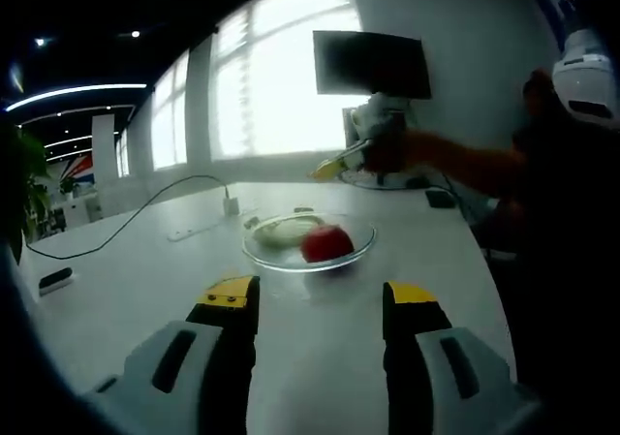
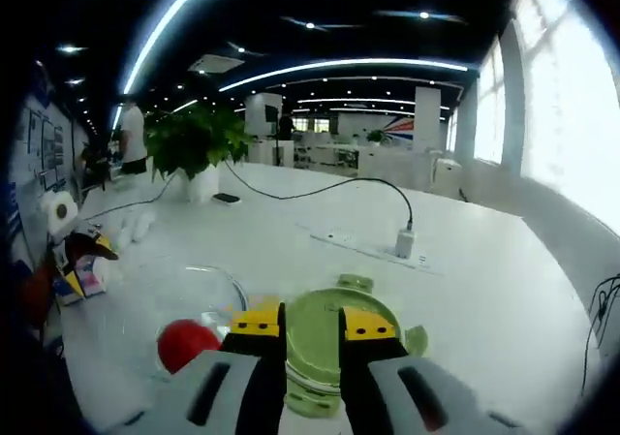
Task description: Open container latches remove lid place lid upside down on tabletop take tomato from container place on tabletop
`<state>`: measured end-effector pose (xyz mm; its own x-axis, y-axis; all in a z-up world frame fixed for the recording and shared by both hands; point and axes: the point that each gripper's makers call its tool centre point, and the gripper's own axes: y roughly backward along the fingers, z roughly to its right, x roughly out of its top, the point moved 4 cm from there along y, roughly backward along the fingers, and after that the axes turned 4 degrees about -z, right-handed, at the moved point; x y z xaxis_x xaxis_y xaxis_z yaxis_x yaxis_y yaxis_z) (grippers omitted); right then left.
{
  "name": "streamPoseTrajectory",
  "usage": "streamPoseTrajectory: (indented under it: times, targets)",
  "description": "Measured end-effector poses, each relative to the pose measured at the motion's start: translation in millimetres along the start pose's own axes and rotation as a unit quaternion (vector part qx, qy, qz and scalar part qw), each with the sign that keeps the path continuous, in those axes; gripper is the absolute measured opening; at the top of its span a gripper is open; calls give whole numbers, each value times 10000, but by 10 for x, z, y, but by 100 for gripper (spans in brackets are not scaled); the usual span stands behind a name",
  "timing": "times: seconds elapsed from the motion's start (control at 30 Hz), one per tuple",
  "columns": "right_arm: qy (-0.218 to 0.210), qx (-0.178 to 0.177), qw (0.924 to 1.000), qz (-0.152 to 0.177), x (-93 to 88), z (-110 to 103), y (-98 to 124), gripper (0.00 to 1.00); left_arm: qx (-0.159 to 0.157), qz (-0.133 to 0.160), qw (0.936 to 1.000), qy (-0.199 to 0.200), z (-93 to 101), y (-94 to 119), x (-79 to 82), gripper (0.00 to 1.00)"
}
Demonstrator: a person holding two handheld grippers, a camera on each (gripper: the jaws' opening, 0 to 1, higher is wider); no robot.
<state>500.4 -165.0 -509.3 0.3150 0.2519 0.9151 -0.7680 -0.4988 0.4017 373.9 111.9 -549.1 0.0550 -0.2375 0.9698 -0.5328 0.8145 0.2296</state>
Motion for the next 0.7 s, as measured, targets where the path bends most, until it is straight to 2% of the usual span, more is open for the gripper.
streamPoseTrajectory:
  times: [0.2,0.3,0.37,0.5,0.57,0.7]
  targets:
    - [50,326,9989,339,-9,-337,179,17,12,-11,10000,-25,7,-3,-3,45]
    - [62,522,9975,462,2,-475,214,22,13,-14,10000,-20,7,-3,-4,45]
    - [16,743,9962,450,0,-509,191,22,11,-20,10000,-27,10,-4,-4,45]
    - [86,768,9961,417,-27,-603,200,21,12,-16,10000,-22,8,-4,-2,45]
    - [271,666,9967,390,-41,-623,206,21,13,-10,10000,-16,6,-2,0,45]
    - [467,861,9952,82,-70,-663,169,21,15,-6,10000,-6,1,0,1,45]
